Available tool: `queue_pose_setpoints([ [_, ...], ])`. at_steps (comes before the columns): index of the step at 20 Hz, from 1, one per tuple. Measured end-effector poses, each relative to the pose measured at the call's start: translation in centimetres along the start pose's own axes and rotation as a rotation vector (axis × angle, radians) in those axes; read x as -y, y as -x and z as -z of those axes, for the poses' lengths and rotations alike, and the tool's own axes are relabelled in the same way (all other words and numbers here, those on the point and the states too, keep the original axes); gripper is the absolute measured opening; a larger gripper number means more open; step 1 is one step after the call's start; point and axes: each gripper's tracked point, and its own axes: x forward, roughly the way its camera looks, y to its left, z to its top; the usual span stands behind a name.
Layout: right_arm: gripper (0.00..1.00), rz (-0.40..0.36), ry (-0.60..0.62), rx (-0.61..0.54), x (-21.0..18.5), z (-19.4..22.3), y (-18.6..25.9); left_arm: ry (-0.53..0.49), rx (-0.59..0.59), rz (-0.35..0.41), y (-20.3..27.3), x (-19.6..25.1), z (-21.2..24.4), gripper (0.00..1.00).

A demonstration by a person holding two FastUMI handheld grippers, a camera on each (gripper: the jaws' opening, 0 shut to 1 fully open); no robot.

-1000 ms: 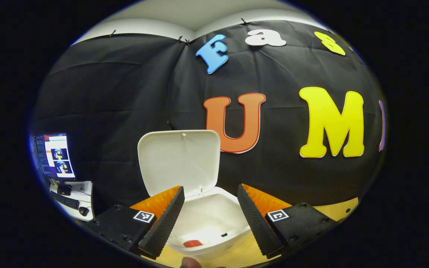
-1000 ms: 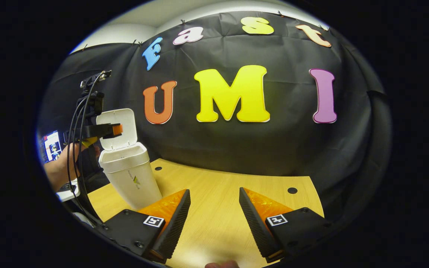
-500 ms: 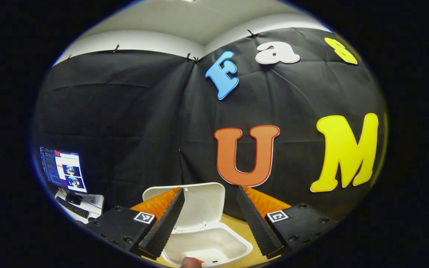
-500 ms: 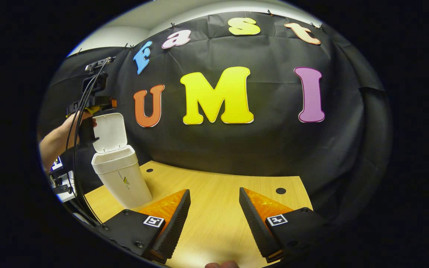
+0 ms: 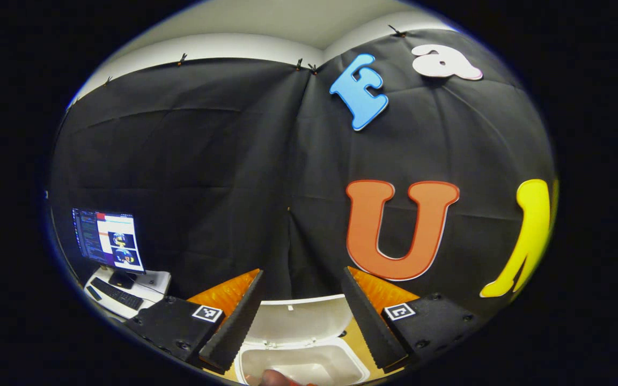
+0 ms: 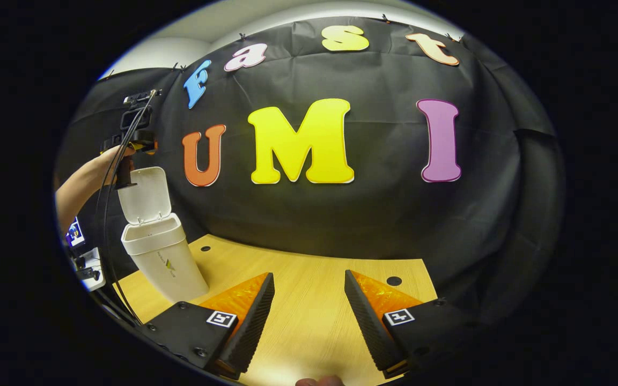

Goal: Press the lid of the desktop garbage bin to open it, pick up the crumpled paper on the desktop and throw it into the bin, then pick up the pop can on the desktop and drop it into the bin, and finally close the garbage bin lid.

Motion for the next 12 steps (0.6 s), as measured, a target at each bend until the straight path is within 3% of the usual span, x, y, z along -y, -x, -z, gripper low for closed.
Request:
queue_pose_setpoints([
  [6, 0.84, 0.0, -0.002, -0.007, -1.2, -0.2, -0.6, 0.037, -0.126, -0.093, -3.2, -0.6, 2.4, 0.94],
  [12, 0.84, 0.011, -0.047, -0.016, -1.1, -0.5, -0.6, 0.003, -0.173, -0.095, -4.3, 0.5, 3.2, 0.93],
])
